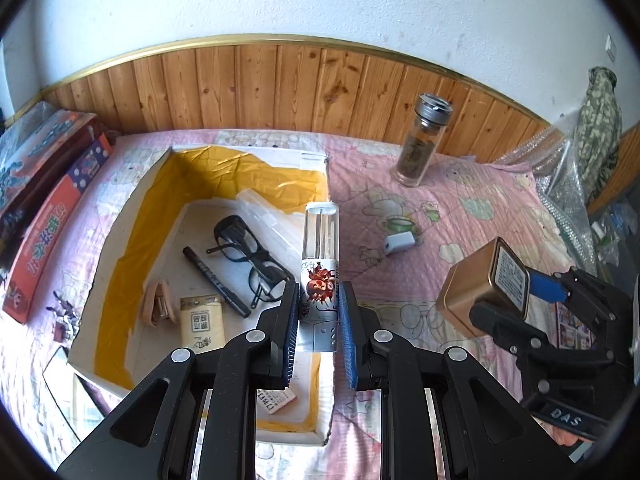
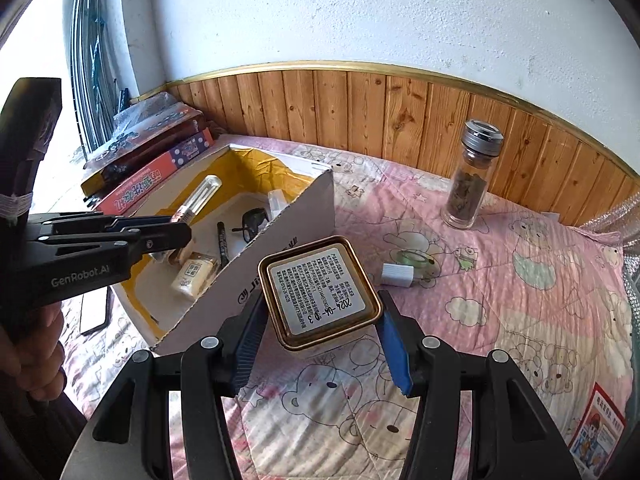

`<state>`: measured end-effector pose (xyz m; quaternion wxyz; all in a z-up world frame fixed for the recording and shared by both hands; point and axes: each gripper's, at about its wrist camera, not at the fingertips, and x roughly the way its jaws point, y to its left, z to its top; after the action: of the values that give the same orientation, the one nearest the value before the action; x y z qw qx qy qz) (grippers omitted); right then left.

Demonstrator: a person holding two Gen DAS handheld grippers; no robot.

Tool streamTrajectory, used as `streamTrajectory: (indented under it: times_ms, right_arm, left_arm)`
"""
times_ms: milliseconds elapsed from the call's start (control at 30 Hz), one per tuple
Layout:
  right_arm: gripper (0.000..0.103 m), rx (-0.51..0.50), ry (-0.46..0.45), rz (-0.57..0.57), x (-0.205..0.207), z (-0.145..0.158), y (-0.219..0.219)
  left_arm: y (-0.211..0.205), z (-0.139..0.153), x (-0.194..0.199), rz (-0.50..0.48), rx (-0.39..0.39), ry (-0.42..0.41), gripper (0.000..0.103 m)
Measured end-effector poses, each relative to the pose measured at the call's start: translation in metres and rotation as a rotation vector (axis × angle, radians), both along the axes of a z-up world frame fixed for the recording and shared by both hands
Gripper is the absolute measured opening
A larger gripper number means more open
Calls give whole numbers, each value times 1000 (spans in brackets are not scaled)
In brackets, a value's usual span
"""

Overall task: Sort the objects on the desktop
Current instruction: 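Carry the clear tube in the left tool and gold tin in the right tool over the cardboard box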

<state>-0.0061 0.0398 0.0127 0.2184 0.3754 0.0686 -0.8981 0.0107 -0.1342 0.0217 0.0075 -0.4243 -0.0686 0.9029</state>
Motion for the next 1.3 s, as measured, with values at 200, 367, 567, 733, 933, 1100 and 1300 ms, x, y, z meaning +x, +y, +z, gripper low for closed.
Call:
streamTrajectory:
  times_ms: [200,367,567,733,933,1100,1300]
  right_arm:
    - [55,-51,-3,53,8,5,-12]
    - [55,-85,-22,82,10,5,-19]
    - [55,-121,-45,96,6,3,-25]
    - [55,-117,-34,97,4,6,-35]
    - [55,-87,-27,121,0,8,-57]
    - [55,-67,-22,141,-7,8,-78]
    - [55,-33,-17,160,-28,7,-109]
  left_arm:
    - [-8,-9,-6,7,11,-14,19]
    - [-20,-9,-12,18,21,-7,19]
    - [-37,-14,-19,41,29,-17,19]
    - [-50,-17,-24,56,55,-28,19]
    - [-71,-18,-25,94,97,-36,19]
    - [-92,-23,-29,131,130,-53,19]
    - [-120,-28,-34,187,192,-63,19]
